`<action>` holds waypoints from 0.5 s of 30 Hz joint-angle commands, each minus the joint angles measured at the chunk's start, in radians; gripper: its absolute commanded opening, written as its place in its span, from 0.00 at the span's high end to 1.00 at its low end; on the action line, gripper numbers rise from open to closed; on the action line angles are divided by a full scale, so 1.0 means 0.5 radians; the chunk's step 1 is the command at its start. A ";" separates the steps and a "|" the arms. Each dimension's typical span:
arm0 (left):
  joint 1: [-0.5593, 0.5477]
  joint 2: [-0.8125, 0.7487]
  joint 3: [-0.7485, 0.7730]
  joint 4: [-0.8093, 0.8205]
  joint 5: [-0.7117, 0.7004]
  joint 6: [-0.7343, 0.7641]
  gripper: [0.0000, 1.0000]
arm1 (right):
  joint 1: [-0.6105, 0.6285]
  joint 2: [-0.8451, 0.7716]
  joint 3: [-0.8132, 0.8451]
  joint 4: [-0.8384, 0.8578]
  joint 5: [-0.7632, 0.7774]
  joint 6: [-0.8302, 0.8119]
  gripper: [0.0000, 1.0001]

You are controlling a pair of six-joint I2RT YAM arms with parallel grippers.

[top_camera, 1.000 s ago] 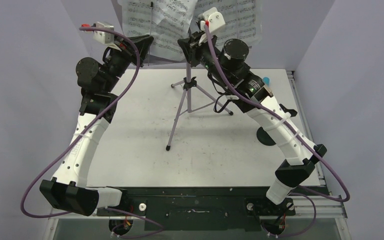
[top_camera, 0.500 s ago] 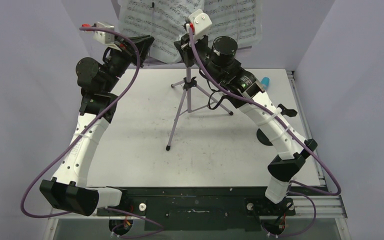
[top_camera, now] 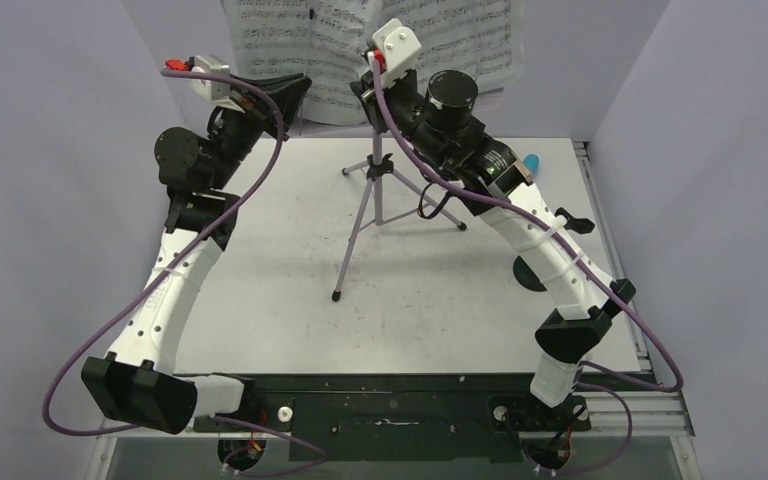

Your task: Set up the instrument practice props

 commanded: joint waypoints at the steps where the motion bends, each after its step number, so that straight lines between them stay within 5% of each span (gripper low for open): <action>1: -0.006 -0.067 -0.022 0.221 0.134 -0.023 1.00 | 0.010 -0.051 -0.006 0.077 -0.015 -0.057 0.95; 9: -0.007 -0.060 -0.033 0.250 0.114 -0.057 0.99 | 0.019 -0.021 0.016 0.083 -0.020 -0.044 0.95; 12: -0.005 -0.078 -0.058 0.249 0.069 -0.044 0.83 | 0.024 -0.038 -0.028 0.107 -0.005 -0.016 0.89; 15: -0.007 -0.100 -0.087 0.247 0.043 -0.024 0.71 | 0.025 -0.093 -0.134 0.165 0.014 0.017 0.70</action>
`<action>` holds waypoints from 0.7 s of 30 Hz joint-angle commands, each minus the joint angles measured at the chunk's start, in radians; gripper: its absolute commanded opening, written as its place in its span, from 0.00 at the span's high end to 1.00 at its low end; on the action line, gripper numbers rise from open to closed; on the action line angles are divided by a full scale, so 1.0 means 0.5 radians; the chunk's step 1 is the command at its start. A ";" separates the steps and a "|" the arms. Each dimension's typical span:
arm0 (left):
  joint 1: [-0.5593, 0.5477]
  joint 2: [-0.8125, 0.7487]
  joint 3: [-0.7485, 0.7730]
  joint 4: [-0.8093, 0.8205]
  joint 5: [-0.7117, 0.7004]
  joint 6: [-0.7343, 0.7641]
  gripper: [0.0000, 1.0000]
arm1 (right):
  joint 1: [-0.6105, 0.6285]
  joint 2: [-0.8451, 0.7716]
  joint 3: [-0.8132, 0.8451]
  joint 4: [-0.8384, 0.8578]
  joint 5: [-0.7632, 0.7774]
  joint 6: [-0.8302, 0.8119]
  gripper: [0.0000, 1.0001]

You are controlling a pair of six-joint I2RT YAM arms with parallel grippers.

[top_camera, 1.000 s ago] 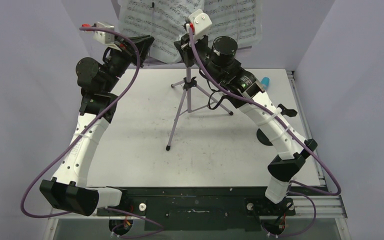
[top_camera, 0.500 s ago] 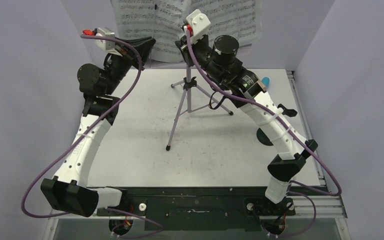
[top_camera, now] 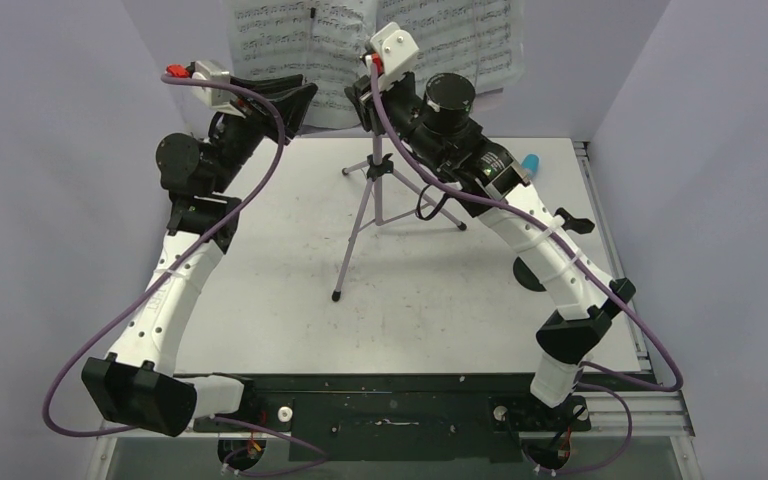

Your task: Set up the instrument practice props

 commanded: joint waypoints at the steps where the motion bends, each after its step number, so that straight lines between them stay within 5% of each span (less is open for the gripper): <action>1: -0.005 -0.090 -0.028 0.116 -0.010 0.013 0.68 | 0.024 -0.115 -0.144 0.157 0.027 0.051 0.67; 8: -0.005 -0.125 -0.075 0.111 -0.031 0.023 0.61 | 0.024 -0.258 -0.379 0.219 0.038 0.143 0.68; 21: -0.003 -0.172 -0.120 0.062 -0.054 0.058 0.60 | 0.026 -0.382 -0.556 0.261 0.087 0.156 0.86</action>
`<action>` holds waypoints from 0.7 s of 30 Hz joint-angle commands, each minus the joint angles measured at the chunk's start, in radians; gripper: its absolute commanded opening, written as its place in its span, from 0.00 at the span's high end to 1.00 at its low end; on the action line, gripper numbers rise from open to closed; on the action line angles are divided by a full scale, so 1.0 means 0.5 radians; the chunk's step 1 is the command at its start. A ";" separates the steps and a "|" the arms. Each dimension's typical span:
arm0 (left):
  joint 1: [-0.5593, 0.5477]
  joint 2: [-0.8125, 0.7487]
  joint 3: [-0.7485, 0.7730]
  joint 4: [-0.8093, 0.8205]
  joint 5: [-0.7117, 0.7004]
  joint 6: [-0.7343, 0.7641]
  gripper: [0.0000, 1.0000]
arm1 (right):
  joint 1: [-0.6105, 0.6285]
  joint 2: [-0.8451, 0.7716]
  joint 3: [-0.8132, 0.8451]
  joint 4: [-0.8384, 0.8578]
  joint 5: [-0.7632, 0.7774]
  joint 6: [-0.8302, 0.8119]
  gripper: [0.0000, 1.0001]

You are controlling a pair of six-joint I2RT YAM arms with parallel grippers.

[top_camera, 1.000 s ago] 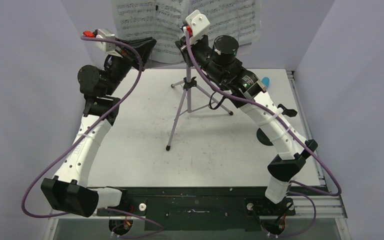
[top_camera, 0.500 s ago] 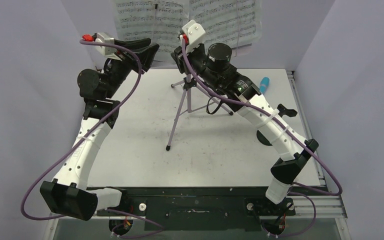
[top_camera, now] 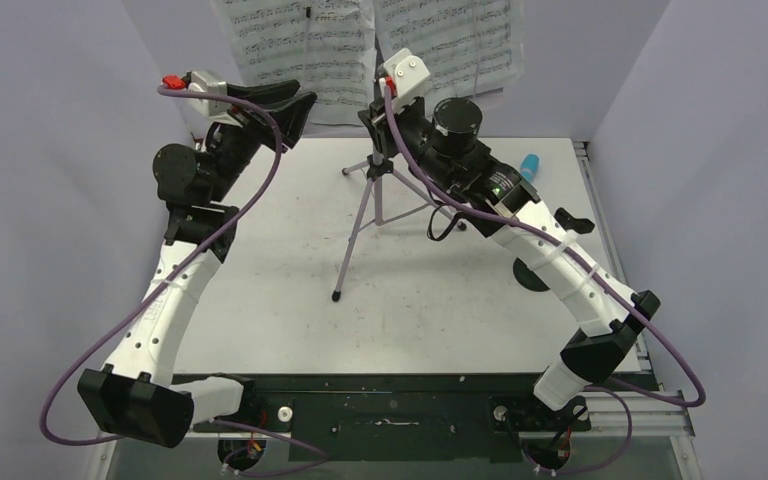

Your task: Set up the instrument practice props

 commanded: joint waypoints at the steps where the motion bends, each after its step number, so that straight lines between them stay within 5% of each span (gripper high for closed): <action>1: -0.003 -0.077 -0.010 0.043 -0.029 0.034 0.60 | 0.014 -0.079 0.018 0.119 0.101 0.014 0.86; 6: 0.000 -0.132 -0.068 0.037 -0.040 0.036 0.59 | 0.014 -0.075 0.027 0.107 0.117 0.027 0.85; 10: 0.001 -0.197 -0.127 0.014 -0.043 0.058 0.54 | 0.015 -0.116 -0.037 0.116 0.099 0.055 0.70; 21: 0.002 -0.585 -0.529 -0.070 -0.133 0.303 0.21 | 0.014 -0.463 -0.449 0.296 -0.057 0.287 0.32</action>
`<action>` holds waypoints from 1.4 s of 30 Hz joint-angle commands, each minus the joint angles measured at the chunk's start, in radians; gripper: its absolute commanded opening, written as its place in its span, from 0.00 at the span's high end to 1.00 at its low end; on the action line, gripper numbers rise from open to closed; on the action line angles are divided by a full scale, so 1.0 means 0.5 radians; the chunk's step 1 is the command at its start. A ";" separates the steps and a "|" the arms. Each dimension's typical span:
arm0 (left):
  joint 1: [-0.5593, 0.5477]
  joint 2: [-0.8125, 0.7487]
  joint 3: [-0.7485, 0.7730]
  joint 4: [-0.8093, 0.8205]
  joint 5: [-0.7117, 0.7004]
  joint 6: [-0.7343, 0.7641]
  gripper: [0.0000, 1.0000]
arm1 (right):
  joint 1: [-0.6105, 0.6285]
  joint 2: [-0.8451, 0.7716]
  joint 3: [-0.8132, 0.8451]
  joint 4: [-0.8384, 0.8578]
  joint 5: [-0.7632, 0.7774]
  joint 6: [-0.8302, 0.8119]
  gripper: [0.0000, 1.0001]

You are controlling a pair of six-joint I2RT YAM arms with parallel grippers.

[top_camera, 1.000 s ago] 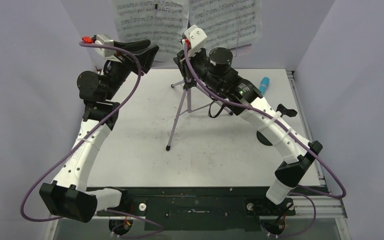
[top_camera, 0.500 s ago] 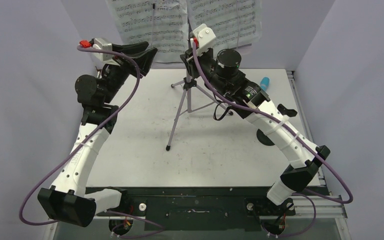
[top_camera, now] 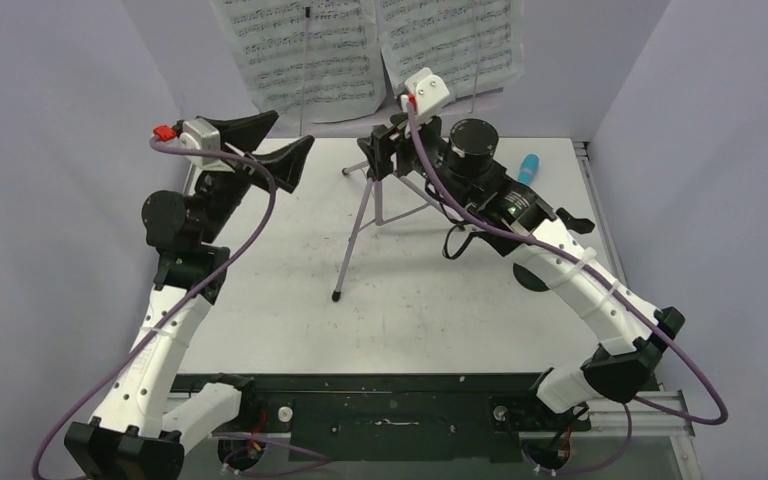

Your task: Set up the instrument practice props

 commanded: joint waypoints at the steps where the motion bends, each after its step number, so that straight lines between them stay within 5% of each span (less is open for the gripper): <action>1: 0.002 -0.207 -0.157 -0.038 -0.077 0.170 0.17 | 0.016 -0.240 -0.116 0.213 -0.111 0.163 0.30; 5: 0.006 -0.383 -0.358 -0.126 -0.101 0.279 0.00 | 0.012 -0.339 -0.242 0.219 -0.191 0.250 0.23; 11: 0.005 -0.652 -0.650 -0.427 -0.141 0.411 0.04 | 0.012 -0.460 -0.507 0.139 -0.276 0.282 0.00; 17: 0.005 -0.851 -0.934 -0.753 -0.183 0.446 0.04 | 0.009 -0.574 -0.889 0.129 -0.236 0.372 0.10; 27: 0.007 -0.901 -1.240 -1.015 -0.328 0.461 0.04 | -0.070 -0.593 -1.426 0.176 -0.237 0.626 0.10; 34: 0.006 -0.703 -1.327 -1.087 -0.393 0.436 0.04 | -0.496 -0.630 -1.569 0.286 -0.457 0.848 0.10; 42: 0.005 -0.624 -1.365 -1.027 -0.322 0.428 0.04 | -0.917 -0.461 -1.370 0.080 -0.398 0.860 0.10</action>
